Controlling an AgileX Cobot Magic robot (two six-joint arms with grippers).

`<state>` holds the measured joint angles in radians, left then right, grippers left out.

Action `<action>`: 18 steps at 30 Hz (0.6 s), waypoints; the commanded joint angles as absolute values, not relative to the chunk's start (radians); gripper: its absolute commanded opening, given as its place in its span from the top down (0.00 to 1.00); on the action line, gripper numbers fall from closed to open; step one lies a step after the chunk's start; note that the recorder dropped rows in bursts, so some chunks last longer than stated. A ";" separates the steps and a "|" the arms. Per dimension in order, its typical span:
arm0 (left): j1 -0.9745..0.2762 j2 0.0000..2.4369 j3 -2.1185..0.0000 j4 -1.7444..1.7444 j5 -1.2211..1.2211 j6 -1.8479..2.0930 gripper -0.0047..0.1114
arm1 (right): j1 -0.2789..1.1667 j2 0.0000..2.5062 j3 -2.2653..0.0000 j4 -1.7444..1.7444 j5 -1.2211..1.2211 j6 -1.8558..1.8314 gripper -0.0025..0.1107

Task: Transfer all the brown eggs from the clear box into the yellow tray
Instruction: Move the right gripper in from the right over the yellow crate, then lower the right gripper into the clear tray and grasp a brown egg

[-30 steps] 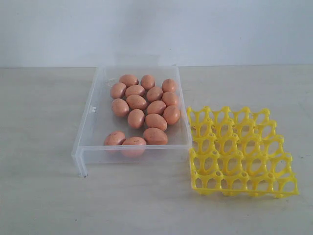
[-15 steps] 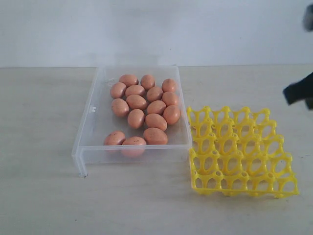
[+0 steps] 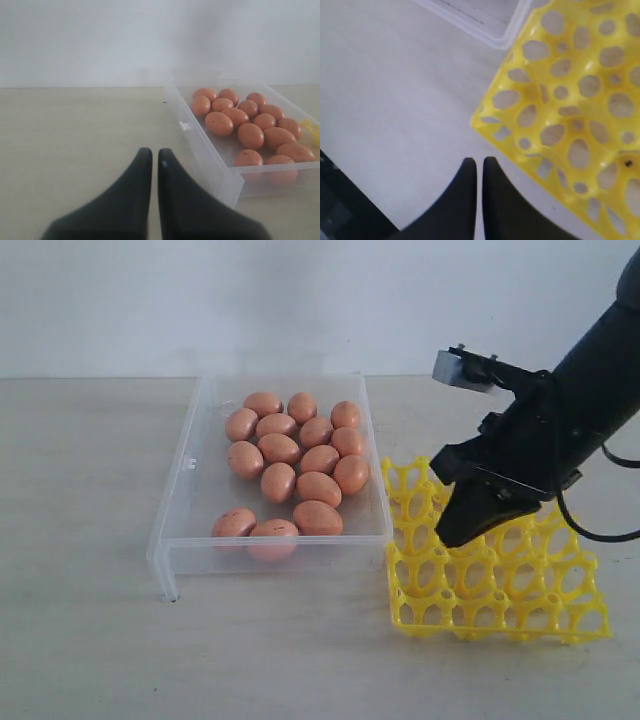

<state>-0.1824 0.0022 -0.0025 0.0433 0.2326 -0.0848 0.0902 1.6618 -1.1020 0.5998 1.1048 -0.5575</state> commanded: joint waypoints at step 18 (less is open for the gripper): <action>-0.179 0.000 0.000 0.041 0.233 -0.083 0.92 | 0.419 1.817 -1.529 0.331 0.854 -0.889 0.57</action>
<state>-0.1824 0.0022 -0.0025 0.0433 0.2326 -0.0848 0.3804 1.7767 -1.5149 0.3916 0.8652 -0.9022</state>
